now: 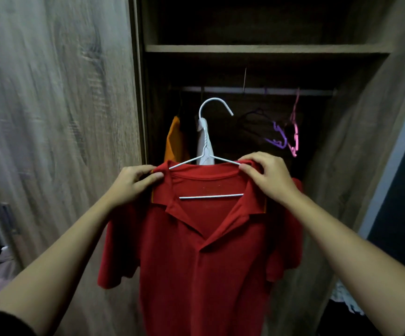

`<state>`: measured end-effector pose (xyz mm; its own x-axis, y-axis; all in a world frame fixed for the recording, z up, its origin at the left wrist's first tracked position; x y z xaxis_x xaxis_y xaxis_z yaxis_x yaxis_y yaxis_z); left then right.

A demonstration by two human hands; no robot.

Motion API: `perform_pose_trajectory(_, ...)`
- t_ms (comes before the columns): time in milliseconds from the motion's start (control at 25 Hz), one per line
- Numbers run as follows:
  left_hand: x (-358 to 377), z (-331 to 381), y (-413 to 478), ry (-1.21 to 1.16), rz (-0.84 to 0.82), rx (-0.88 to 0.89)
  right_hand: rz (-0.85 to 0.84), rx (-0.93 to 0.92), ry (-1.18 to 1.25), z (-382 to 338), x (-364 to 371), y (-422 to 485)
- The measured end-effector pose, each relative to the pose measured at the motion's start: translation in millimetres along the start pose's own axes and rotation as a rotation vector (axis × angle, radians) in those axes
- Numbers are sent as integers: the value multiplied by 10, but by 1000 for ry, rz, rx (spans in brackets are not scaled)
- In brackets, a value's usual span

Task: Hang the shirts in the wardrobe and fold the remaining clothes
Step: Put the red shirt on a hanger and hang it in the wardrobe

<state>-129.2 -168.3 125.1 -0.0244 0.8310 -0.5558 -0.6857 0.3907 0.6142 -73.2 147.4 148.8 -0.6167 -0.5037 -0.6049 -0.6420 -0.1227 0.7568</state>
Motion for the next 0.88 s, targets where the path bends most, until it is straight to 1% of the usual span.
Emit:
perform_pose_trajectory(80,42,16,8,-55,14,-3,-61,-95,-209,-117,96,-35)
perform_pose_trajectory(120,60,36,10,-58,9,8,-98,-103,-295,-164,150,-42)
perform_pose_trajectory(200,82,79,43,-44,-5,23,-148,-93,-373,-235,214,-35)
perform_pose_trajectory(240,86,112,57,-15,-20,38,-165,-80,-369,-244,224,-24)
perform_pose_trajectory(320,67,161,64,38,-40,55,-178,-19,-254,-200,202,-1)
perform_pose_trajectory(440,-43,155,53,150,-32,89,-126,26,-104,-127,170,16)
perform_pose_trajectory(560,-37,196,74,293,-79,111,-97,12,-67,-145,174,13)
perform_pose_trajectory(640,20,226,105,375,-81,123,-84,4,-62,-174,172,31)
perform_pose_trajectory(760,79,267,109,375,-16,152,-91,-32,-47,-229,169,53)
perform_pose_trajectory(880,58,323,79,307,79,178,-120,-51,-82,-183,80,24)
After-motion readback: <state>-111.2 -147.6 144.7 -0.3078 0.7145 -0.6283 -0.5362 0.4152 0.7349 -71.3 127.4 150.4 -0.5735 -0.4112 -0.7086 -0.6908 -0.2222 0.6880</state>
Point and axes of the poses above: each hand's wrist, its own y-axis towards the middle knuckle, its own x-axis out of the palm, z = x × y, the point moved 3 cm from there along y, towards the middle knuckle, and after that the axes turned 4 degrees about -y, right-handed, at the moved point
